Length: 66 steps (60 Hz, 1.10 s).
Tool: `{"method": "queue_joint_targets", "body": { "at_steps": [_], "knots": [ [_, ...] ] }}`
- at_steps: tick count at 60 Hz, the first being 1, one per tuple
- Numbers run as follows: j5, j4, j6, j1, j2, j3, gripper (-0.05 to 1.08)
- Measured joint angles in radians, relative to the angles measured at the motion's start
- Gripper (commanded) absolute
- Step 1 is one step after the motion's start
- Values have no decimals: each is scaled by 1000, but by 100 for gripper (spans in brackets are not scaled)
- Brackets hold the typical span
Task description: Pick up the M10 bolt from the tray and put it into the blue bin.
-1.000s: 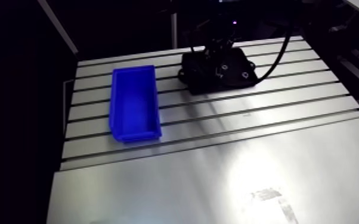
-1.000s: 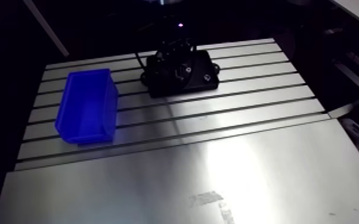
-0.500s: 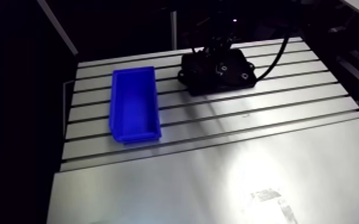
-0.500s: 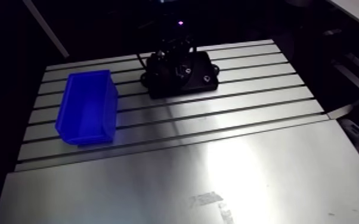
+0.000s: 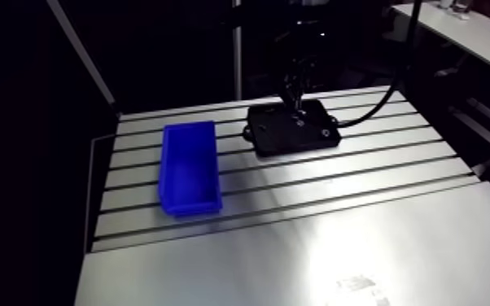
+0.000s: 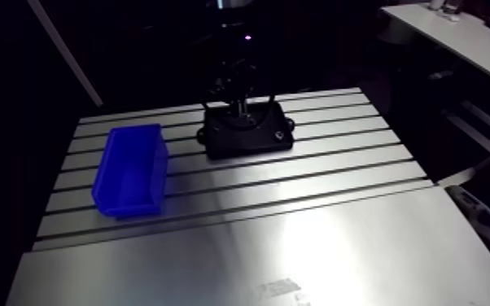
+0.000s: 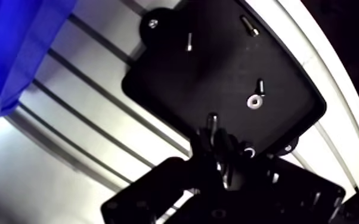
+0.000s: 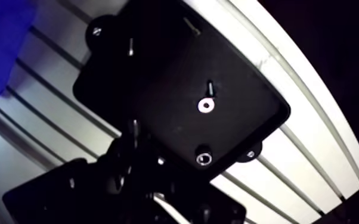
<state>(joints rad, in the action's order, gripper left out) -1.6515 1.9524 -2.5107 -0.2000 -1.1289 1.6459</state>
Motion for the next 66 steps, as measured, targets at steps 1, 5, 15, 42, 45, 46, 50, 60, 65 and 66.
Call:
{"method": "queue_joint_targets", "body": {
  "at_steps": [1, 5, 15, 42, 45, 46, 50, 60, 65, 66],
  "knots": [
    [0, -8, -14, 0, -6, 0, 105],
    [4, -41, -75, 0, -30, 0, 105],
    [12, -117, -226, 4, -88, 2, 105],
    [22, -233, -475, 80, -221, 28, 105],
    [22, -239, -488, 95, -232, 31, 105],
    [23, -241, -492, 100, -235, 32, 105],
    [24, -248, -504, 119, -247, 36, 104],
    [31, -256, -518, 170, -271, 45, 104],
    [38, -256, -518, 195, -281, 49, 104],
    [40, -255, -518, 201, -283, 51, 104]
  ]
}}
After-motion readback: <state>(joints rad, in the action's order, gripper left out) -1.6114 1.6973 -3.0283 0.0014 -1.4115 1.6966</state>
